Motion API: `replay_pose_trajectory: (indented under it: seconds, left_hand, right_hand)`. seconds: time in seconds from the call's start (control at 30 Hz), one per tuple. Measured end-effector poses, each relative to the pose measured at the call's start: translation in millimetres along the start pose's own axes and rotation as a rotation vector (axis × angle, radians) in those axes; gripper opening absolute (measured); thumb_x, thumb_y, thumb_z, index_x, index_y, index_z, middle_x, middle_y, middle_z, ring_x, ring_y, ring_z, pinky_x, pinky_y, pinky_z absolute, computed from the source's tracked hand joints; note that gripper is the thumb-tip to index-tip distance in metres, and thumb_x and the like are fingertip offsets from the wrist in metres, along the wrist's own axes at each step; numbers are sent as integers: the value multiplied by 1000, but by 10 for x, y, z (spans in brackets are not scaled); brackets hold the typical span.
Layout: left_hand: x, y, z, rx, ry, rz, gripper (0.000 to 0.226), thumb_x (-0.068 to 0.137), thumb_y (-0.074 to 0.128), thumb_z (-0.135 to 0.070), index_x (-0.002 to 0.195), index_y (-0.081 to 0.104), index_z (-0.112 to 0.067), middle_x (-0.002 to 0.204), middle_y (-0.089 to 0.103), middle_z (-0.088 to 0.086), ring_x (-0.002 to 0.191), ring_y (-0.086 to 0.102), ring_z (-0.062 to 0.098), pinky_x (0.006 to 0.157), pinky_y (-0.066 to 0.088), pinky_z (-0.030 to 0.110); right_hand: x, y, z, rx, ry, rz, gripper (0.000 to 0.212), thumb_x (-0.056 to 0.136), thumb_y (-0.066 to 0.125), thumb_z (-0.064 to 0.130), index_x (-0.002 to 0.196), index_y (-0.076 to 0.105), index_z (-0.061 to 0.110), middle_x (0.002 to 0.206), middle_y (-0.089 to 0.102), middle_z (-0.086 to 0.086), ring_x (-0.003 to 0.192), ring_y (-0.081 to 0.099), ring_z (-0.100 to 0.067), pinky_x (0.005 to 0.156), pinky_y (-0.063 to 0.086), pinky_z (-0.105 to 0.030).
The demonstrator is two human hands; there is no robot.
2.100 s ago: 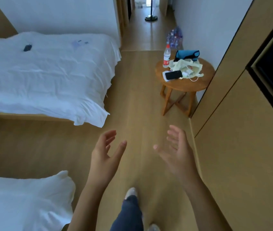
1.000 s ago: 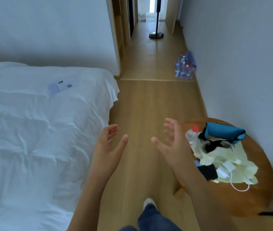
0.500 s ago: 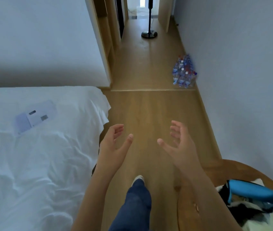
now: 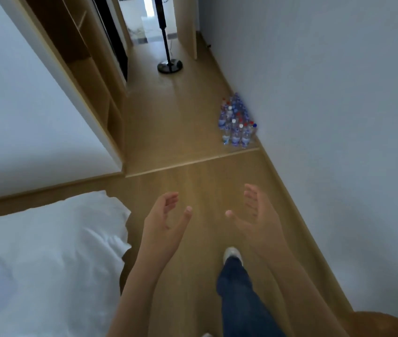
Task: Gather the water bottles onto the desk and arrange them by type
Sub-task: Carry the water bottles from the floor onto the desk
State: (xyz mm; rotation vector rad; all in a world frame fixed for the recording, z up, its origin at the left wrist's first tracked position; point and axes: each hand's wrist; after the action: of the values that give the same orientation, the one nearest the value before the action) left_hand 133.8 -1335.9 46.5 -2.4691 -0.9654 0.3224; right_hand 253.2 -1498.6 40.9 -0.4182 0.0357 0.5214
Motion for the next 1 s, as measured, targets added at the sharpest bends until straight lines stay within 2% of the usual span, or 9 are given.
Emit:
replay_pose_trajectory:
  seconds: [0.23,0.4,0.6,0.67,0.8,0.93,1.0]
  left_hand:
    - [2008,643,-356,-35,19,51,37,90,66,-38,123,49,-33,120,58,-14,117,57,6,101,50,35]
    - [3193,951,-656,-84,-2,75,35,91,66,-39,122,50,-35,119,57,-21,118,56,3,98,49,29]
    - [4339,1141,-664,-140,-50,92,32,91,67,-32,118,51,-33,120,57,-21,119,56,6,100,50,34]
    - [4757,1221,-597,-145,-77,125,33,91,67,-32,120,51,-31,124,57,-14,119,55,5,98,49,28]
    - [5657,1373,-443,-123,-87,171,34,91,69,-29,121,53,-26,121,58,-12,116,56,5,81,41,0]
    - [6705,1408,-337,-132,-89,249,31,91,70,-26,118,55,-26,120,59,-11,115,56,5,78,39,-1]
    - [7209,1396,-339,-124,-95,276,31,90,70,-28,118,55,-28,122,60,-9,116,56,5,82,39,5]
  right_hand:
    - [2047,-300,148,-4,-15,-79,71,83,78,24,143,39,24,136,46,6,129,48,-17,110,41,-41]
    - [3355,-538,399,-5,-11,-134,68,82,79,24,139,43,25,134,52,5,123,51,-14,104,41,-31]
    - [4508,-513,482,-23,59,-120,68,83,79,23,140,42,23,135,54,1,123,53,-17,105,45,-38]
    - [4880,-437,466,-27,79,-125,67,83,79,22,139,43,21,134,55,0,122,54,-17,103,46,-37]
    - [5676,-225,415,-33,125,-146,68,82,79,23,140,43,19,135,55,0,120,54,-17,98,47,-33]
    - [6539,8,451,-21,187,-197,70,82,78,24,141,41,19,134,52,4,112,52,-11,82,41,-15]
    - [6885,109,490,-17,230,-214,71,82,78,26,142,40,20,131,50,7,112,51,-10,82,40,-15]
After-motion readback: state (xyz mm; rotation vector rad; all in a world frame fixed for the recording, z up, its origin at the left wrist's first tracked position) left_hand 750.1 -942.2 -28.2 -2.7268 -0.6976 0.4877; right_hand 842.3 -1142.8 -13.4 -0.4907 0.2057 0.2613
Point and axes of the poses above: each hand's wrist, its own x-axis towards the middle knuckle, its own y-axis out of the palm, z = x × y
